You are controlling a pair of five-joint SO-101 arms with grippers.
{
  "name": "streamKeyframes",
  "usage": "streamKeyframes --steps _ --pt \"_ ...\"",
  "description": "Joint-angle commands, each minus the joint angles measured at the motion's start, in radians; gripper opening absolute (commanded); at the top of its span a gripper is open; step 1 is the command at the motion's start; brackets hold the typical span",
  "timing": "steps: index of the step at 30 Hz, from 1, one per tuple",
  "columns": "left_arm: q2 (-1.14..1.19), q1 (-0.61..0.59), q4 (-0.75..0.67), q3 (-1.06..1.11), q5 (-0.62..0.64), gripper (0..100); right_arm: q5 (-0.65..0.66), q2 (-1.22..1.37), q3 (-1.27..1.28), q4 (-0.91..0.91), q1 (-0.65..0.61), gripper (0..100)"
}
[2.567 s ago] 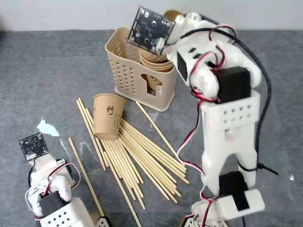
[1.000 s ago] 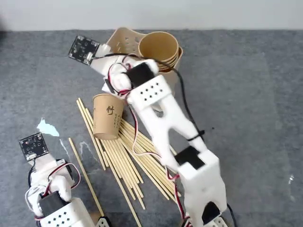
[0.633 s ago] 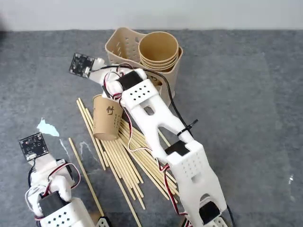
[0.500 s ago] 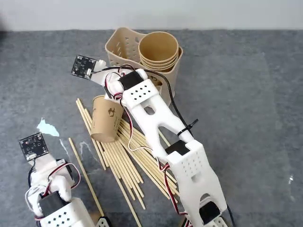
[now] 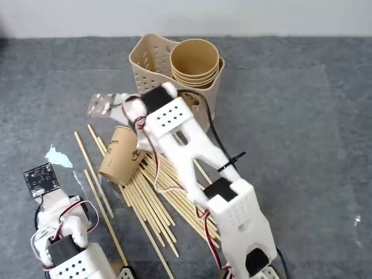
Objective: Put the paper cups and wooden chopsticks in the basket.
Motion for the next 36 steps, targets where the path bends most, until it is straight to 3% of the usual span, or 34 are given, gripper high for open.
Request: streamKeyframes --steps 1,13,22,36 --pt "-0.003 -0.006 -0.005 -0.015 -0.006 8 0.002 -0.110 -0.011 0.059 -0.038 1.6" --pt "-0.003 -0.006 -0.005 -0.015 -0.006 8 -0.097 -0.099 -0.006 -0.096 0.010 19.1" --pt "-0.003 -0.006 -0.005 -0.015 -0.006 8 -0.087 0.016 -0.011 -0.165 -0.010 19.7" --pt "-0.003 -0.006 -0.005 -0.015 -0.006 8 0.080 0.039 -0.011 -0.090 -0.061 19.3"
